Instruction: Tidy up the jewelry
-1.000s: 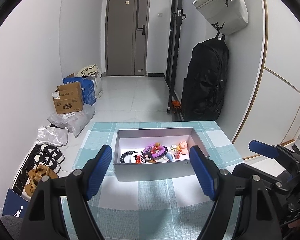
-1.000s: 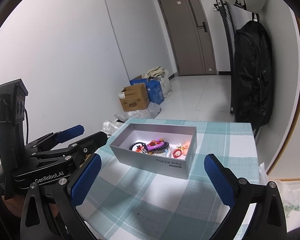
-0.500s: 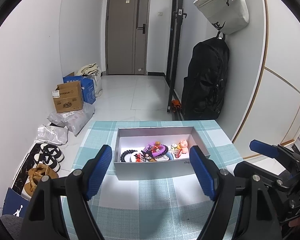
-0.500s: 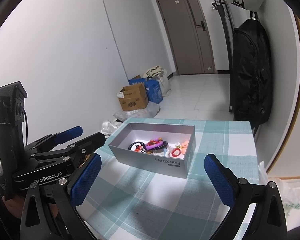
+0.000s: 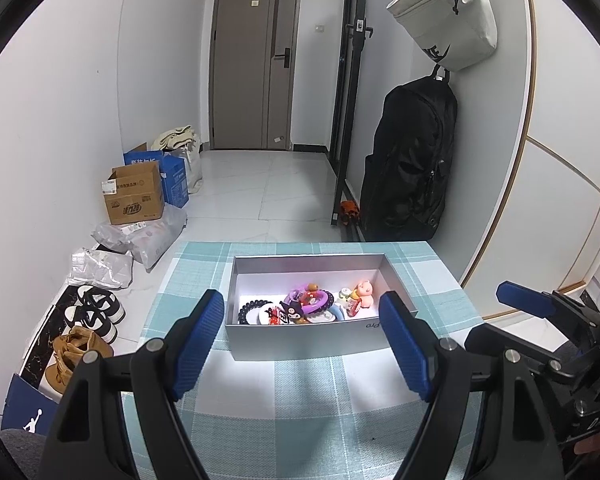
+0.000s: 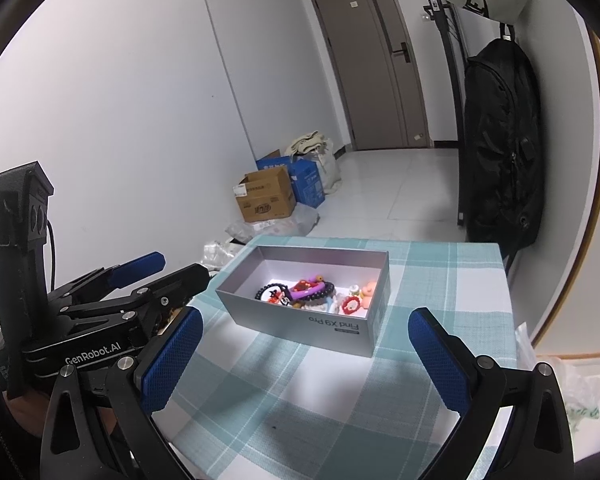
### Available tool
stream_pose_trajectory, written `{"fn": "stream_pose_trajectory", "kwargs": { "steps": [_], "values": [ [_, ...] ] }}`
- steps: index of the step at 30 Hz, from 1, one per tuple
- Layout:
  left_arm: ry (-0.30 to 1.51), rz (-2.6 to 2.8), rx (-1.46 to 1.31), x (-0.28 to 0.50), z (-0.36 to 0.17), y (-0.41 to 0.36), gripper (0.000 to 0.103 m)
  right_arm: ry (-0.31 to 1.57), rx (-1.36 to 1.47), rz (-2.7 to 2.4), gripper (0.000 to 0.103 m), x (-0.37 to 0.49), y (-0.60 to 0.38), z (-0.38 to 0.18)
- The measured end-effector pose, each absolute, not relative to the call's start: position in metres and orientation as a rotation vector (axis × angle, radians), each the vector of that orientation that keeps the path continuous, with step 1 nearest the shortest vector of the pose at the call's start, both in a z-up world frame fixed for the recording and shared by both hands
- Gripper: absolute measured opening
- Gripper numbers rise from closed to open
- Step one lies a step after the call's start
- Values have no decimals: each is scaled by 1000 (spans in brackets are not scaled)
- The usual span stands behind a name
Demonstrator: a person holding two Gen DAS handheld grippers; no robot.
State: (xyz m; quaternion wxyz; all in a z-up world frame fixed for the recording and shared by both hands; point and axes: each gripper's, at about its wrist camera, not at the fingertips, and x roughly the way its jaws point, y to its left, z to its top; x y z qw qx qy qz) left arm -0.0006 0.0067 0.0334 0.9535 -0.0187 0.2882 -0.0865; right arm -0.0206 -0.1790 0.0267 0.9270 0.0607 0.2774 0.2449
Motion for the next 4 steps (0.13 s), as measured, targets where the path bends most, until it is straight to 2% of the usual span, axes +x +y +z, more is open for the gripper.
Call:
{"fn": "stream_pose_trajectory", "kwargs": {
  "steps": [4],
  "values": [
    [598,-198,-45,1,31,7,76,570,127,502,103,-20,-179,26]
  ]
}}
